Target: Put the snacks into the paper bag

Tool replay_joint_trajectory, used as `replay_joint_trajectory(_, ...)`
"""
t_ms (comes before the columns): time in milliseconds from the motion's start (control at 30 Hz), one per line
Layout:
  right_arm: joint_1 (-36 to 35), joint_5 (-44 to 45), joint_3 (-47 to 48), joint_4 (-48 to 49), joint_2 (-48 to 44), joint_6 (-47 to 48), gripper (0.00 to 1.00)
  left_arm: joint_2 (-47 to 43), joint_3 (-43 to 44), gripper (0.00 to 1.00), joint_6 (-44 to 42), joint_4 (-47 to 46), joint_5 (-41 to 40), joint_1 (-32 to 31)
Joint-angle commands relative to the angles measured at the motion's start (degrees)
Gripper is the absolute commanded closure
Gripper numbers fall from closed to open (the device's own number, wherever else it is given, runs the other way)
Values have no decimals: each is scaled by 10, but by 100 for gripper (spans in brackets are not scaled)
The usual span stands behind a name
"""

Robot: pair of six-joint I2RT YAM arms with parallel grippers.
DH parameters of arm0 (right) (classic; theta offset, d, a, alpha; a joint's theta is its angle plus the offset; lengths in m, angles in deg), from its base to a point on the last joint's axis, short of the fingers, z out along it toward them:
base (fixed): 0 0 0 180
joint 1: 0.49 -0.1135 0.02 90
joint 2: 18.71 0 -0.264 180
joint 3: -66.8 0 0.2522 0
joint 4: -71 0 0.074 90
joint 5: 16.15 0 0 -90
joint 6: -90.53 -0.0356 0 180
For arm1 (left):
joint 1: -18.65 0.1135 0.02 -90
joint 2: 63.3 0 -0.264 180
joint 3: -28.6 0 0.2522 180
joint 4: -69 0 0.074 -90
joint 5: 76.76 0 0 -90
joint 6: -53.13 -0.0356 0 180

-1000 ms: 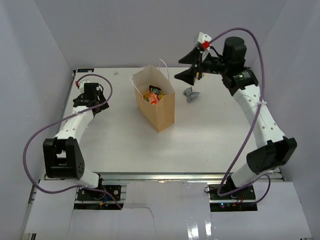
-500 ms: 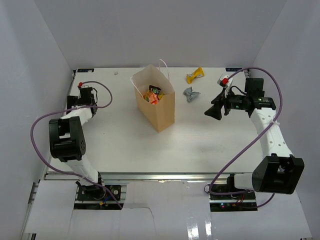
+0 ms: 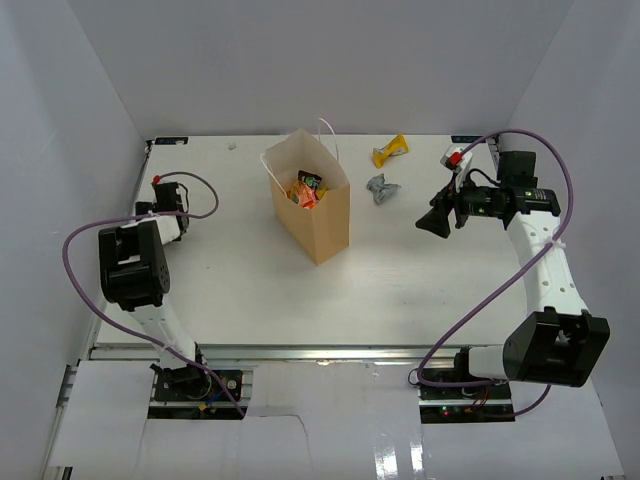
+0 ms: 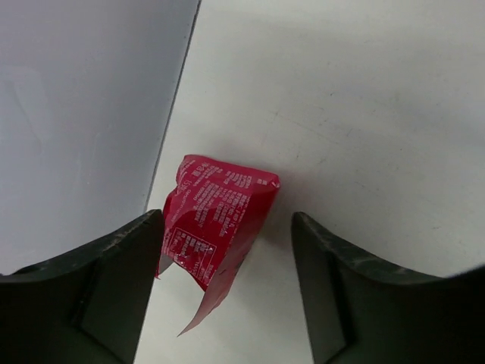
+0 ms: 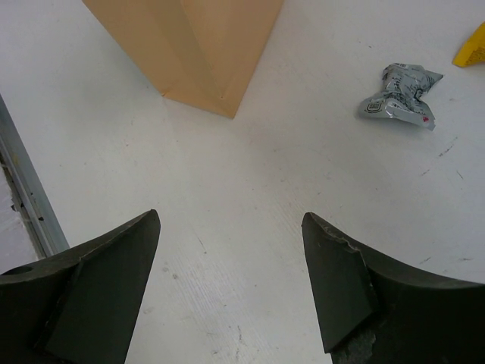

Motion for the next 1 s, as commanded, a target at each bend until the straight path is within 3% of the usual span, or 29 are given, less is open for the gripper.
replay_joint_trajectory(0, 4, -1, 25, -4, 1, -7, 19, 7, -8, 24, 16, 17, 45, 14)
replay_joint_trajectory(167, 7, 3, 24, -3, -11, -16, 19, 6, -9, 50, 41, 40, 85, 20)
replay_joint_trajectory(267, 10, 4, 24, -3, -19, -18, 19, -2, -9, 84, 57, 50, 110, 20)
replay_joint_trajectory(367, 12, 7, 24, -3, -25, -19, 19, -17, 5, 100, 77, 70, 139, 20)
replay_joint_trajectory(467, 14, 8, 27, -2, -26, -18, 19, -38, 22, 100, 127, 105, 198, 20)
replay_joint_trajectory(667, 15, 11, 32, -2, -27, -17, 19, -155, 47, 100, 284, 111, 413, 20)
replay_joint_trajectory(700, 17, 12, 33, -1, -28, -17, 19, -182, 56, 100, 341, 98, 489, 20)
replay_joint_trajectory(833, 18, 21, 32, 4, -26, -16, 19, -244, 62, 100, 480, 16, 634, 19)
replay_joint_trajectory(967, 21, 30, 23, 11, -26, -18, 19, -269, 96, 100, 561, -54, 722, 16)
